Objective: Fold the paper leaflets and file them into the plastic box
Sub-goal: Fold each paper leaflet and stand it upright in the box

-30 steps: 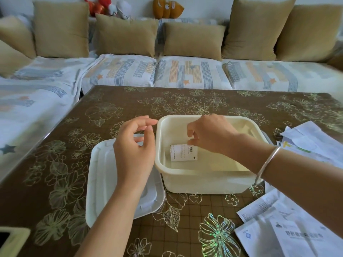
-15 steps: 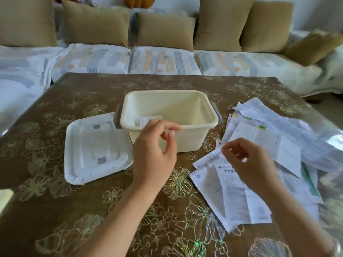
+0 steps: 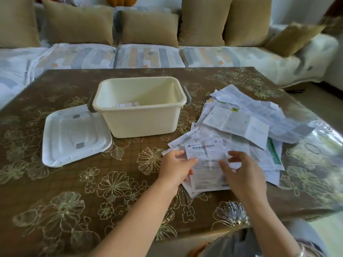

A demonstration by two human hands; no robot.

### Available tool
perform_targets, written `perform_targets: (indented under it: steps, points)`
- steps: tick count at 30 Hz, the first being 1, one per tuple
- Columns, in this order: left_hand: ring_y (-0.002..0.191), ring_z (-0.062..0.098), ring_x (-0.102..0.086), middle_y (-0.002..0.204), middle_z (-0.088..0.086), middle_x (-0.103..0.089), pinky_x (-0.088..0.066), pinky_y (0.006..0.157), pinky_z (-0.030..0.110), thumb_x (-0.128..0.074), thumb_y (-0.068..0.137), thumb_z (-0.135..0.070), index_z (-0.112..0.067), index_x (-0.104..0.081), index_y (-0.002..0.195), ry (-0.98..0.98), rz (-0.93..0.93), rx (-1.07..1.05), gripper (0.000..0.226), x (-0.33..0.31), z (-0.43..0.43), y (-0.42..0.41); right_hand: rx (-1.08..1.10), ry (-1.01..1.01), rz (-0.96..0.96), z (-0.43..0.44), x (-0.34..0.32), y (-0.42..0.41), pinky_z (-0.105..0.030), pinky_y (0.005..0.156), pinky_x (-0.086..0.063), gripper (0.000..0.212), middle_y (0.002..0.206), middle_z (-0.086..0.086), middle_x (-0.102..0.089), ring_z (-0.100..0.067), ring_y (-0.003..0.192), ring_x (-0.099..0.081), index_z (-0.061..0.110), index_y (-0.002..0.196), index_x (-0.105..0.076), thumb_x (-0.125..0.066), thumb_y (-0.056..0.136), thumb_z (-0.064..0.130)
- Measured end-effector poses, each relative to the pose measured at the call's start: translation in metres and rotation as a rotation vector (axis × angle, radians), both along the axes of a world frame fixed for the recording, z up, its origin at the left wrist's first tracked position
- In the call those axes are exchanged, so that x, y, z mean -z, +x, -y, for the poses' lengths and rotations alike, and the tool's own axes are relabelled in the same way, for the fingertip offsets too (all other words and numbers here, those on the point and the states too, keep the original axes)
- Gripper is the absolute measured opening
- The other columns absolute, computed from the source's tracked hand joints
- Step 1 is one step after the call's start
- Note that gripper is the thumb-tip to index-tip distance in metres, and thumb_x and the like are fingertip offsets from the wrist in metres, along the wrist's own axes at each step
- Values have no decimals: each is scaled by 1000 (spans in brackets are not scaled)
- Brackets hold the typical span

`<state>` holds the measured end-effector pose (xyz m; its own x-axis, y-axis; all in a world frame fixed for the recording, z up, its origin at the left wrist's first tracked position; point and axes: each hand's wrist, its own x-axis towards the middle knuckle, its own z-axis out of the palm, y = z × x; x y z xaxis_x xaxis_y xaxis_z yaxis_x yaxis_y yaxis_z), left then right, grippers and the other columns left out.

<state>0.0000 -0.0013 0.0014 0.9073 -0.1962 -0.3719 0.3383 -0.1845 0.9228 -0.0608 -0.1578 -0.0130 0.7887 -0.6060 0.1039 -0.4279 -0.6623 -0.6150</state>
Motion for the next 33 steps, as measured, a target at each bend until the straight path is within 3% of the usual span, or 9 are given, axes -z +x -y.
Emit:
perform_targets:
  steps: [3, 7, 11, 13, 20, 25, 28, 30, 33]
  points:
    - [50, 3, -57, 77, -2, -70, -45, 45, 18, -71, 87, -10, -15, -65, 107, -94, 76, -39, 22, -8, -7, -8, -3, -37, 53, -4, -8, -4, -32, 67, -45, 40, 117, 8, -58, -14, 83, -60, 30, 122, -54, -57, 88, 49]
    - [70, -3, -66, 85, -8, -72, -51, 60, 12, -70, 86, -14, -21, -67, 95, -2, 386, -54, 12, -24, -43, -20, -206, 299, 303, -21, -28, -4, -19, 58, -46, 26, 97, 14, -67, -2, 60, -56, 28, 110, -62, -64, 85, 38]
    - [83, -1, -67, 90, -19, -72, -52, 72, 12, -73, 83, -13, -25, -70, 92, 123, 671, -53, 15, -31, -89, -24, -421, 380, 356, -54, -36, 6, -26, 67, -53, 6, 83, 12, -70, -9, 78, -66, 30, 81, -64, -67, 85, 28]
    - [84, -1, -67, 90, -22, -71, -52, 73, 12, -73, 82, -17, -27, -71, 92, 274, 740, -41, 15, -23, -112, -29, -501, 355, 299, -69, -28, 10, -24, 72, -52, 2, 83, 13, -70, -7, 81, -65, 25, 84, -67, -68, 85, 26]
    - [91, -3, -56, 91, -18, -58, -42, 80, 9, -80, 75, -19, -25, -73, 84, 597, 724, -59, 14, 31, -159, -59, -723, 83, 219, -95, 4, -8, -11, 83, -44, 12, 94, 27, -62, 3, 99, -57, 23, 91, -76, -74, 79, 25]
    - [86, 11, -59, 84, -27, -55, -51, 79, 43, -56, 80, -52, -22, -73, 79, 567, 786, -163, 34, 34, -158, -66, -671, 110, 160, -102, 14, -18, -10, 75, -44, 12, 97, 16, -65, 2, 88, -60, 26, 88, -76, -68, 83, 33]
    - [83, 15, -55, 74, -23, -54, -47, 73, 38, -61, 82, -48, -21, -67, 69, 642, 805, -227, 30, 37, -153, -62, -581, 147, 170, -109, 14, -12, -9, 67, -41, 4, 85, 16, -64, 1, 81, -59, 38, 84, -65, -68, 83, 35]
    - [88, 16, -49, 75, -16, -58, -38, 74, 33, -71, 80, -40, -23, -67, 69, 753, 802, -271, 20, 42, -150, -60, -528, 190, 195, -115, 17, -10, -15, 74, -46, 19, 81, 18, -67, 0, 84, -61, 44, 94, -61, -70, 82, 33]
    - [95, 18, -46, 85, -12, -61, -28, 77, 30, -74, 76, -39, -26, -66, 73, 825, 748, -305, 16, 46, -146, -60, -473, 82, 210, -124, 20, -9, -26, 77, -48, 29, 80, 18, -63, -3, 86, -58, 36, 110, -64, -69, 81, 36]
